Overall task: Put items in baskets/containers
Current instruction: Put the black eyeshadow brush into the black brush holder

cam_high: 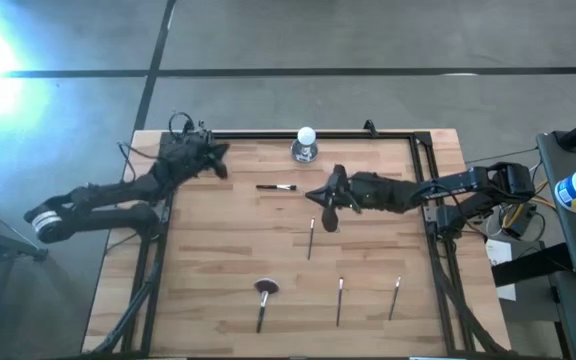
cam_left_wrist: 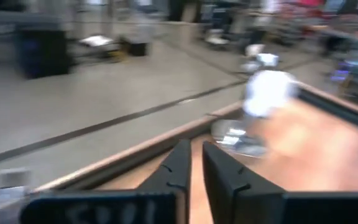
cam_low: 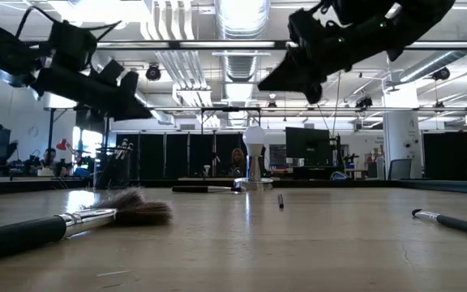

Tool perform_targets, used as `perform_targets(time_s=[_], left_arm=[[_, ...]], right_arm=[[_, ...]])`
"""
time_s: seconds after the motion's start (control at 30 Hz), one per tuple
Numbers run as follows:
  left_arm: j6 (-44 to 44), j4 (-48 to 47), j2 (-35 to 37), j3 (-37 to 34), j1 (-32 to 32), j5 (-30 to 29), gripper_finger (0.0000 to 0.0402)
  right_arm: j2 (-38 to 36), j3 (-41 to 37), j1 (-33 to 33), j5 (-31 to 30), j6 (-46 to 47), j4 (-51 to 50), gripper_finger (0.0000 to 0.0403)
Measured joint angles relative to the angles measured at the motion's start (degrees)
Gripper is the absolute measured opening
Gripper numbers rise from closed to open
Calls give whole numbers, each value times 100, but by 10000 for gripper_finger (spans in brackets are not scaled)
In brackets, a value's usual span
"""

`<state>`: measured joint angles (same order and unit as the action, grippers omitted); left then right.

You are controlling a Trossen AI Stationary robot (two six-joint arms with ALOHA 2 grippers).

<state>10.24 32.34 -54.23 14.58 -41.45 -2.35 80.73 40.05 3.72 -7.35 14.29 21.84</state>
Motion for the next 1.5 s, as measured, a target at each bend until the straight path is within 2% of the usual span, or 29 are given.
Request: perform_targets(time_s=[0.07,0.17,0.33,0.43,0.6,0.7,0.8,0.97,1.2,1.3,1.5], left_arm=[[9,184,38,-107,526,11,10],[29,723,-28,-329,1313,-21,3],[-5,1852,-311,-683,2291,-181,4],[-10,2399,-510,-820,2503,-185,5],[109,2643,-748,-852,2553,-212,5],[316,2696,-831,-852,2558,-205,5],[339,2693,-896,-879,2584,-180,5],[341,2701,-950,-906,2584,-168,5],[345,2707,-951,-906,2584,-170,5],[357,2702,-961,-909,2588,-170,5],[448,2691,-963,-928,2588,-172,5]], right_arm=[[0,70,-157,-347,334,-599,8],[0,202,-462,-748,1070,-1627,8],[0,485,-1207,-1138,3001,-3365,8],[0,639,-1793,-1347,4444,-4359,8],[0,892,-2909,-1383,7293,-5858,8],[15,944,-3512,-1414,8814,-6020,8],[296,948,-3818,-1443,9829,-5888,10],[1126,1334,-3804,-806,10152,-5711,35],[2170,2141,-3662,-510,10210,-5719,86],[2456,2388,-3568,-275,10134,-5821,100],[2752,2714,-3394,-265,10105,-6233,104]])
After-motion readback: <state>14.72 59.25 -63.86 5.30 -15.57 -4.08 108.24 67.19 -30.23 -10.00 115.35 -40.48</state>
